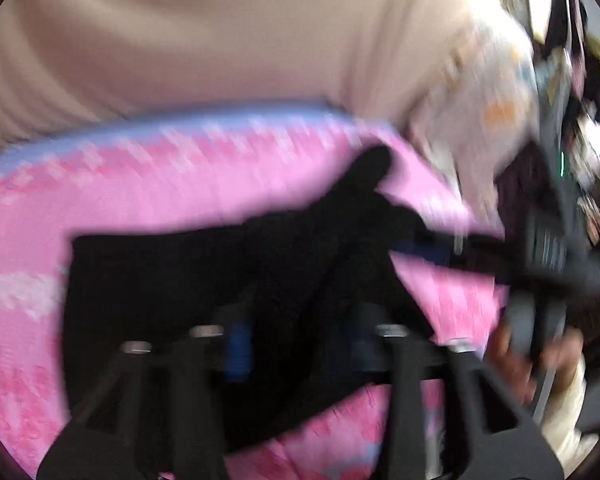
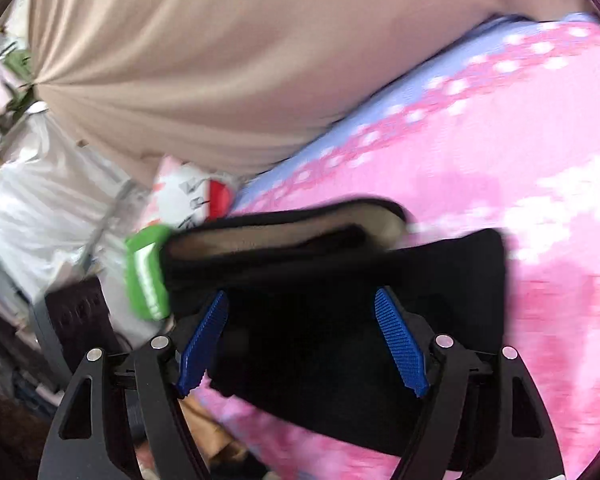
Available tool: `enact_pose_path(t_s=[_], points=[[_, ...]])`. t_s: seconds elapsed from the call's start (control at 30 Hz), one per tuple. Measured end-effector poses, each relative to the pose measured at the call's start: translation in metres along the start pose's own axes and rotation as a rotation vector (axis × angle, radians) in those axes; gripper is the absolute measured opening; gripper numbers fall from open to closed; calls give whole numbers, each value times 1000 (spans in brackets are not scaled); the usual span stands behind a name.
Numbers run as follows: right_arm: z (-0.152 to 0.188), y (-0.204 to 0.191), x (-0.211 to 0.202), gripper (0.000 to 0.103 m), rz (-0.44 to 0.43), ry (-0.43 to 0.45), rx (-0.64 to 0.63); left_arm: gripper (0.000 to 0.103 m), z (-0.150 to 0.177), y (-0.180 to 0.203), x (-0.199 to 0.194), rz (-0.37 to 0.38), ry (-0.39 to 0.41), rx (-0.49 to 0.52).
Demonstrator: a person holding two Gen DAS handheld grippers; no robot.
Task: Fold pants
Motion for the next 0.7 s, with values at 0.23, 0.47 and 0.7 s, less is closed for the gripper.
enact_pose_path(t_s=[0.23,0.47,0.7], points=[[32,52,-7,78,25,-37,155,82,56,5,-1,-3,-84,8],[25,4,39,88,224,-73,-51,89,57,-42,-57,-204,40,-117],[19,-42,24,86,351,37,-238,89,59,-81,-68,-449,76,-205]])
Point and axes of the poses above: each gripper's, at about its wrist camera, not at the fingertips, and x roughly the way its jaws point, y to its right, z to its underside, the point moved 1 cm from there along x, roughly the way its jaws point, and after that the axes turned 8 degrees about z, right-handed, at the moved point
